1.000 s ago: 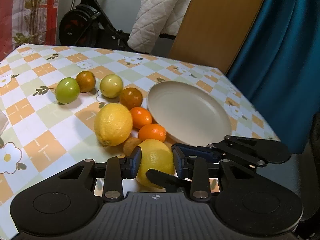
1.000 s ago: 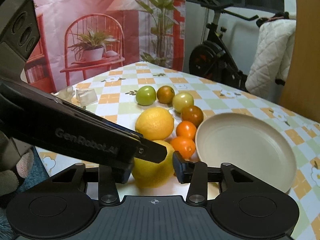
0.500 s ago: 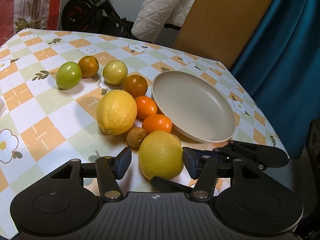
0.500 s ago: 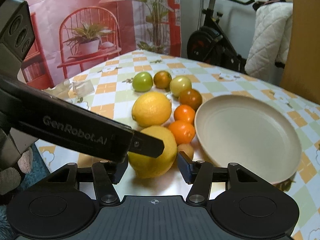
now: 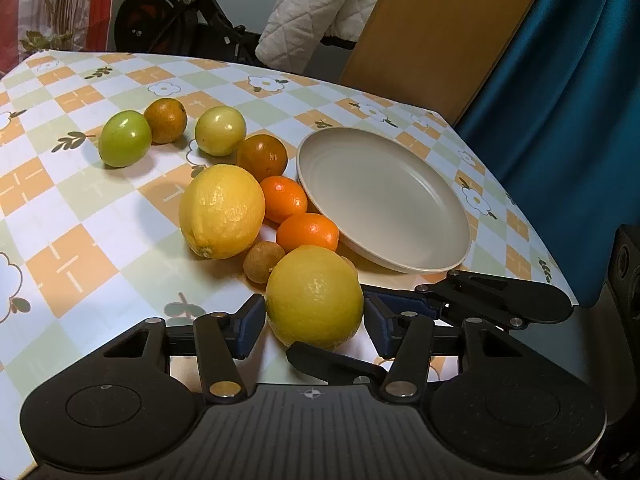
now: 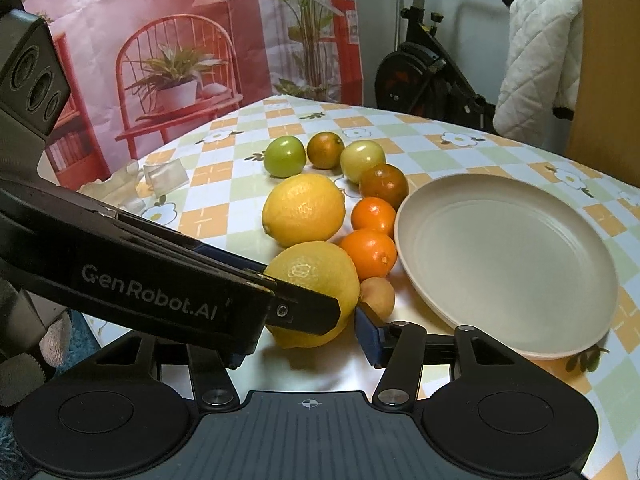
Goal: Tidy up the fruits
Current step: 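Close the right gripper on the large yellow lemon and lift it, then carry the lemon in the right gripper over the beige plate, then lower the lemon onto the plate and open the right gripper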
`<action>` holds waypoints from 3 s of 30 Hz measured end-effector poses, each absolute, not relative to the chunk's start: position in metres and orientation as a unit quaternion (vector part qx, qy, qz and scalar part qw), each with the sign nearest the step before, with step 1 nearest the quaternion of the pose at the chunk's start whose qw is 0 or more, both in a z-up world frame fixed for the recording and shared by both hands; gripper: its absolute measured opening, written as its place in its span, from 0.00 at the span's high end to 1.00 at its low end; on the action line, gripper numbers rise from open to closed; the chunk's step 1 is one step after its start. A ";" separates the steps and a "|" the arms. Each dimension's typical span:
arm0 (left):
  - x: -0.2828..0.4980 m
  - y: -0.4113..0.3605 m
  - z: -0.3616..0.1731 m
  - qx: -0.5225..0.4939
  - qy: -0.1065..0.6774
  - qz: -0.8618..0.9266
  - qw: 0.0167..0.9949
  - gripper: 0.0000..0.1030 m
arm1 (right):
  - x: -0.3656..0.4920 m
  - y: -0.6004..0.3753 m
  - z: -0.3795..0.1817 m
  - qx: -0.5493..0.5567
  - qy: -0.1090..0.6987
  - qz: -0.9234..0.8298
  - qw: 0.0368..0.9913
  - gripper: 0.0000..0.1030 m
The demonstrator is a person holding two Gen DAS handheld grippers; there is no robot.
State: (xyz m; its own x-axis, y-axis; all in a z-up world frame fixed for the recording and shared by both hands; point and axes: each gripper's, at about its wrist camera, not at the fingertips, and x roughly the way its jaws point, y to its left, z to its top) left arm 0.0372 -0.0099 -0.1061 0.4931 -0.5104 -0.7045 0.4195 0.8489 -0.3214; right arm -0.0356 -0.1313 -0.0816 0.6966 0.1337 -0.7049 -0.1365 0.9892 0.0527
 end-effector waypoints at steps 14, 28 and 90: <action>0.027 -0.016 -0.087 -0.031 0.388 -0.270 0.881 0.45 | -0.043 -0.130 -0.065 -0.012 0.349 0.069 0.934 0.53; 0.048 -0.053 -0.072 -0.006 0.383 -0.298 0.874 0.45 | -0.044 -0.162 -0.054 0.015 0.318 0.019 0.948 0.53; 0.136 -0.130 -0.063 -0.002 0.392 -0.320 0.862 0.44 | -0.019 -0.269 -0.070 0.057 0.302 -0.124 0.944 0.53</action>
